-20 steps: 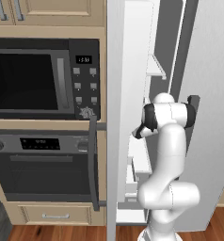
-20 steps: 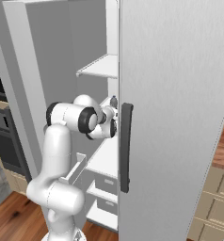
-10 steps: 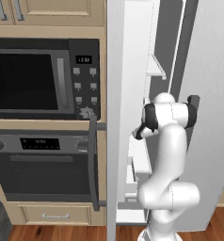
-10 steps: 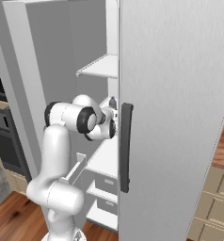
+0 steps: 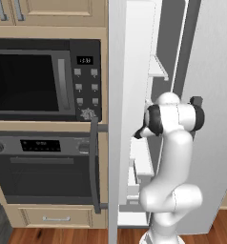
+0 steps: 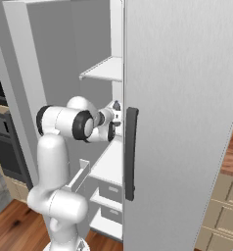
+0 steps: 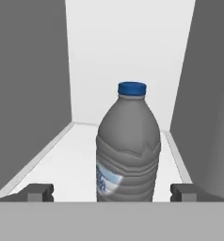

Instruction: Take the bottled waters from the counter and place them in the freezer to freeze. Close the freezer door after placing the bottles.

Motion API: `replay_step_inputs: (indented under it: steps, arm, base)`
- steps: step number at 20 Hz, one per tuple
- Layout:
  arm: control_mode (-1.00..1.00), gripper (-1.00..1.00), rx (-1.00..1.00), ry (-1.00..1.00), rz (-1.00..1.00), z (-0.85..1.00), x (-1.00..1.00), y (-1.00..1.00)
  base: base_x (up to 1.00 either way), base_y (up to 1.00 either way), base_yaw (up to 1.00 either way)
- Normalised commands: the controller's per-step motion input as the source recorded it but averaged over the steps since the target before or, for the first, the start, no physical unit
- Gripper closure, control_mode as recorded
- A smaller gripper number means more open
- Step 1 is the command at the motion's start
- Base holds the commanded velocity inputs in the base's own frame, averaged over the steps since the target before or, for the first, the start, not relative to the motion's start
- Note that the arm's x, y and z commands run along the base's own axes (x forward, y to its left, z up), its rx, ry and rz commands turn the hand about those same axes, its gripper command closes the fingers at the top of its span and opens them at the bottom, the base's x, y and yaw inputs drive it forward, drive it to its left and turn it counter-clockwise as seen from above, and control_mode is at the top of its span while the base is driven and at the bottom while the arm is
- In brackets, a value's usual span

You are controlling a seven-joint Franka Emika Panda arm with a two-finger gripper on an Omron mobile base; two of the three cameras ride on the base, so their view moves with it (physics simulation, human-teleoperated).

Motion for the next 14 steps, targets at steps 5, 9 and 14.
replay_step_inputs:
  steps: [5, 9, 14]
  arm:
    - [-1.0, -1.0, 0.0, 0.01, -0.03, 0.31, -0.38, 0.0]
    - [-1.0, -1.0, 0.01, 0.02, 0.0, 0.4, -0.48, 0.0]
    - [-1.0, -1.0, 0.04, 0.0, 0.0, 0.36, -0.55, 0.0]
  base:
    - [0.0, 0.0, 0.0]
    - [0.0, 0.0, 0.0]
    - [0.0, 0.0, 0.0]
